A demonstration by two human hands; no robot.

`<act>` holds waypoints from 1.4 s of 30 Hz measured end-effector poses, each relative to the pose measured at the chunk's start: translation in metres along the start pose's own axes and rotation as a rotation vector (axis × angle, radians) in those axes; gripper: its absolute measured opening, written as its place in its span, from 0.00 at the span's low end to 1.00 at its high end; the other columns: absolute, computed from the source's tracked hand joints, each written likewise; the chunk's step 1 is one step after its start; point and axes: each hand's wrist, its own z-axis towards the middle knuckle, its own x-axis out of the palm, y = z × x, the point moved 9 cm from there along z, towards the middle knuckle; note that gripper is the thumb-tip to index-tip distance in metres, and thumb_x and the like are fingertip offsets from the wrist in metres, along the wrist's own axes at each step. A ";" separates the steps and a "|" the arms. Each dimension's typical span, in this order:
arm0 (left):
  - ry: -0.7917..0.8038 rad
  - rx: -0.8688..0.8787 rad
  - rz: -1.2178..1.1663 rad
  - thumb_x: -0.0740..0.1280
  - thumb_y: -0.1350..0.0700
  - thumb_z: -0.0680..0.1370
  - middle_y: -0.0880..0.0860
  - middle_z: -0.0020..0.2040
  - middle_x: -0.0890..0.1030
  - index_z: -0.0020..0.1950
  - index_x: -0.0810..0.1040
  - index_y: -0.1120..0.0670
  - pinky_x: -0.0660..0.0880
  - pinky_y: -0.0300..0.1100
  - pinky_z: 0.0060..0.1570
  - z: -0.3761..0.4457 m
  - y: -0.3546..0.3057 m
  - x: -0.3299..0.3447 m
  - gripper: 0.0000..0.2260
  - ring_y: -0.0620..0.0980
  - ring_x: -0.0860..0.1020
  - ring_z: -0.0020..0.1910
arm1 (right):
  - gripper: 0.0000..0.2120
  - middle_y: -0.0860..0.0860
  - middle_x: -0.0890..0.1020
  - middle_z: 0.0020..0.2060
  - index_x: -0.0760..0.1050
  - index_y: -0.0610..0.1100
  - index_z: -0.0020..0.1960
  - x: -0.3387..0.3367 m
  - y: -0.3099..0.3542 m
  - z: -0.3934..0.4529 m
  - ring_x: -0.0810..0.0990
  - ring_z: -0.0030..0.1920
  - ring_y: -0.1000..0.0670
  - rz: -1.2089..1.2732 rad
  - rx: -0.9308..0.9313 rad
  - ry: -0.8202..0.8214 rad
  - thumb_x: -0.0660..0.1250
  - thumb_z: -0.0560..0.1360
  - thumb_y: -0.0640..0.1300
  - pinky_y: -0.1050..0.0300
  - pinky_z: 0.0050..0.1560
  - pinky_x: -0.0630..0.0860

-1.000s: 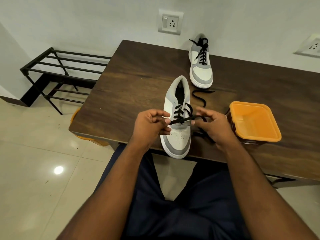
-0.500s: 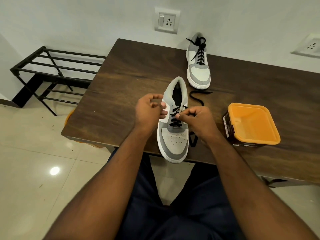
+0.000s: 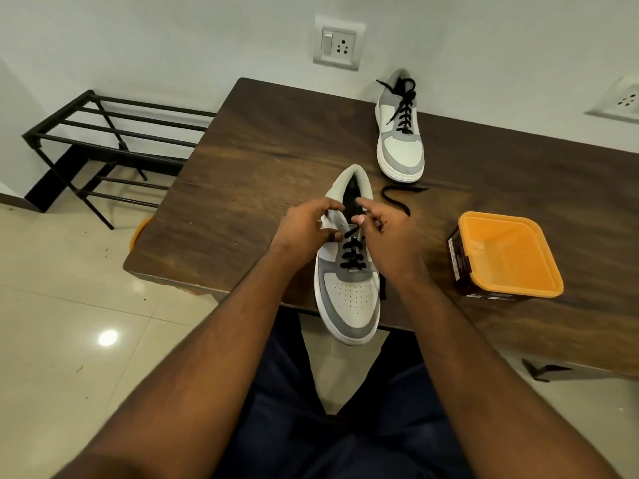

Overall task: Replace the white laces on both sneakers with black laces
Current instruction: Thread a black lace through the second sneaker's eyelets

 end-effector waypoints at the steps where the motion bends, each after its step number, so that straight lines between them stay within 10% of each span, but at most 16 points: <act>1: -0.010 0.000 -0.006 0.77 0.64 0.68 0.47 0.55 0.82 0.56 0.81 0.45 0.77 0.48 0.60 -0.002 0.002 0.000 0.21 0.48 0.79 0.57 | 0.14 0.51 0.84 0.53 0.79 0.46 0.63 0.001 0.003 0.001 0.80 0.50 0.57 -0.008 -0.015 0.009 0.64 0.78 0.39 0.64 0.53 0.76; 6: -0.012 -0.007 -0.041 0.77 0.58 0.68 0.46 0.57 0.82 0.54 0.78 0.35 0.78 0.53 0.59 -0.008 0.011 0.003 0.23 0.48 0.80 0.57 | 0.09 0.52 0.84 0.46 0.84 0.45 0.53 -0.003 0.012 0.010 0.78 0.41 0.61 -0.128 -0.065 0.032 0.67 0.76 0.41 0.75 0.42 0.70; 13: -0.026 -0.023 0.007 0.76 0.58 0.71 0.49 0.62 0.79 0.59 0.77 0.41 0.76 0.46 0.60 -0.008 0.011 0.000 0.21 0.44 0.74 0.57 | 0.13 0.52 0.84 0.50 0.82 0.52 0.56 0.013 0.021 0.021 0.81 0.47 0.50 -0.665 -0.132 0.219 0.62 0.78 0.43 0.59 0.44 0.73; 31: -0.053 0.045 0.175 0.75 0.53 0.73 0.49 0.60 0.80 0.65 0.74 0.42 0.75 0.41 0.55 -0.015 0.003 0.000 0.22 0.49 0.78 0.58 | 0.09 0.52 0.83 0.40 0.85 0.48 0.48 0.028 0.011 0.027 0.80 0.43 0.51 -0.518 -0.246 0.462 0.67 0.74 0.39 0.51 0.47 0.78; 37: -0.069 0.034 0.166 0.74 0.52 0.74 0.50 0.59 0.81 0.68 0.70 0.41 0.78 0.50 0.57 -0.018 0.009 0.000 0.25 0.49 0.80 0.55 | 0.08 0.49 0.86 0.41 0.85 0.44 0.48 0.026 0.006 0.021 0.83 0.39 0.53 -0.155 -0.066 0.372 0.69 0.74 0.35 0.64 0.43 0.77; 42: -0.198 0.037 -0.239 0.74 0.62 0.74 0.42 0.47 0.80 0.58 0.73 0.54 0.77 0.36 0.47 -0.031 0.016 0.008 0.17 0.36 0.79 0.46 | 0.15 0.44 0.85 0.44 0.82 0.43 0.57 0.024 0.008 0.018 0.80 0.31 0.55 -0.131 -0.060 0.407 0.61 0.77 0.32 0.60 0.38 0.78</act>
